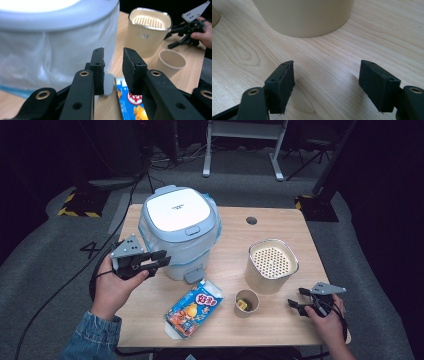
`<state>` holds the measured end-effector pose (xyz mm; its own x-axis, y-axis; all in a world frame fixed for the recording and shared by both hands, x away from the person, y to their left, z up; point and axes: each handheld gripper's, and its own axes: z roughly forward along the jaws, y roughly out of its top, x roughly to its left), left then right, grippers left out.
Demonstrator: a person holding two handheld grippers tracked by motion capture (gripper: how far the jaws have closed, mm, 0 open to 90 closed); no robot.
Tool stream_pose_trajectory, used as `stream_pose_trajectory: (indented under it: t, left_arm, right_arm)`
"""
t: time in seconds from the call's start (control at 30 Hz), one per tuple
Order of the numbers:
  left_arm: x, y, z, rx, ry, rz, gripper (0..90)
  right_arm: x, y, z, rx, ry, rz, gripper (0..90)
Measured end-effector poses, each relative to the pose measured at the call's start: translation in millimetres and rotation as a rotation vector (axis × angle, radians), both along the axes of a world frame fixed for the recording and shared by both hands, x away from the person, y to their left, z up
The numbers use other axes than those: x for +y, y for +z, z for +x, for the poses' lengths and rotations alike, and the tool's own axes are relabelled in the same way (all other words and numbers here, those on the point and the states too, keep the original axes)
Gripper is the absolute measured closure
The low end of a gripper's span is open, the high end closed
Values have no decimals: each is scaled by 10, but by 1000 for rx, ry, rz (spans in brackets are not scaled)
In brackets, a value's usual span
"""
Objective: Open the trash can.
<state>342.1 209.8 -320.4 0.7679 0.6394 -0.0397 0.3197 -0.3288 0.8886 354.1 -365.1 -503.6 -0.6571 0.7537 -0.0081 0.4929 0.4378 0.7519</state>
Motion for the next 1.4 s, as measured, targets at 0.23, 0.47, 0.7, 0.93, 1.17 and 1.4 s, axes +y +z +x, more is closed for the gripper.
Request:
stream_pose_trajectory:
  t: [0.23, 0.47, 0.7, 0.93, 1.17, 1.4]
  left_arm:
    - [-37, 214, 13, -42, -15, -40, 723]
    - [-189, 354, 82, -57, -39, -41, 727]
    - [-373, 392, 220, -77, -27, -43, 770]
    - [-488, 357, 375, -97, 12, -32, 881]
    - [-543, 286, 502, -79, 37, -56, 900]
    - [-630, 261, 564, -89, 48, -28, 899]
  right_arm:
    - [-1, 0, -5, -4, 4, -4, 289]
    - [-3, -1, -9, -6, 6, -3, 289]
    - [-3, -1, -9, -5, 6, -3, 289]
    - [-3, -1, -9, -7, 7, -4, 289]
    - [-3, -1, -9, -7, 7, -4, 289]
    - [-3, -1, -9, -5, 7, -3, 289]
